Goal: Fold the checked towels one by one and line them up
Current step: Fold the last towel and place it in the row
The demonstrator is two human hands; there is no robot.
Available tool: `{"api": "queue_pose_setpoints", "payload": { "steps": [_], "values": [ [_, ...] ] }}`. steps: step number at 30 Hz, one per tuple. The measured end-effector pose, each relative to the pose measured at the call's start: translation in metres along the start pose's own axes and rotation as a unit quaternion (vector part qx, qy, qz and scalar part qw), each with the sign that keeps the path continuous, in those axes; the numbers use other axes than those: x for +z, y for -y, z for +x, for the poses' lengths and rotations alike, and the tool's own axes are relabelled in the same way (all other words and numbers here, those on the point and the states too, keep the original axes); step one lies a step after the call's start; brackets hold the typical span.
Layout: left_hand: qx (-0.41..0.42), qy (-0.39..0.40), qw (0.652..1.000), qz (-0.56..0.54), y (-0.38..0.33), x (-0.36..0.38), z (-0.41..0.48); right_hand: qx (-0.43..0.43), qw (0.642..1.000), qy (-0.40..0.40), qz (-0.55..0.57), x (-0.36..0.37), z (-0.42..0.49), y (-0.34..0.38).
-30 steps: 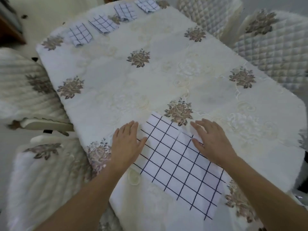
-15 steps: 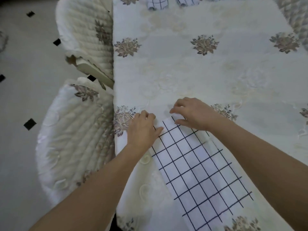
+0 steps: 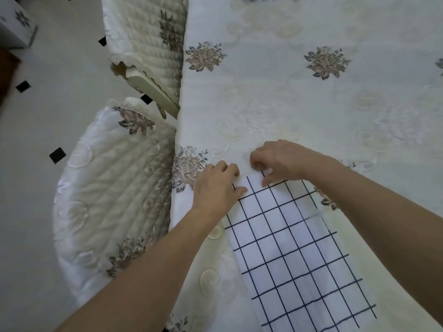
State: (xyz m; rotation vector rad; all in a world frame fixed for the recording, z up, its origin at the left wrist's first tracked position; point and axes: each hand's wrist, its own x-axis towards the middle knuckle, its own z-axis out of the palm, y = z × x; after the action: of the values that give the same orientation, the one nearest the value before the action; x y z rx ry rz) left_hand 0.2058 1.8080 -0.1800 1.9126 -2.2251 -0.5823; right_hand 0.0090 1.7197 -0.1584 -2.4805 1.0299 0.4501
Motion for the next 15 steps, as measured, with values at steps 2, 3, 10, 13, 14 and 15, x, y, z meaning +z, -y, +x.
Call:
{"api": "queue_pose_setpoints", "payload": {
  "steps": [2,3,10,13,14,15],
  "values": [
    [-0.002,-0.003,1.000,-0.006,0.000,0.001,0.000,-0.001,1.000,0.021,-0.004,-0.001,0.004,0.000],
    [-0.002,-0.003,1.000,-0.009,-0.001,0.002,0.000,0.000,1.000,0.030,-0.004,-0.002,0.006,0.000],
    [-0.001,0.013,1.000,-0.025,0.000,0.002,0.002,0.003,0.997,0.074,-0.038,-0.002,0.014,0.001],
    [0.002,0.023,0.999,-0.033,0.002,0.001,0.006,0.021,0.995,0.092,0.013,-0.010,0.013,0.003],
    [0.003,0.032,0.999,-0.038,0.003,0.000,0.009,0.030,0.994,0.093,0.039,-0.014,0.012,0.004],
    [0.005,0.045,0.998,-0.042,0.005,-0.003,0.012,0.041,0.993,0.088,0.060,-0.018,0.011,0.003]
  ]
}}
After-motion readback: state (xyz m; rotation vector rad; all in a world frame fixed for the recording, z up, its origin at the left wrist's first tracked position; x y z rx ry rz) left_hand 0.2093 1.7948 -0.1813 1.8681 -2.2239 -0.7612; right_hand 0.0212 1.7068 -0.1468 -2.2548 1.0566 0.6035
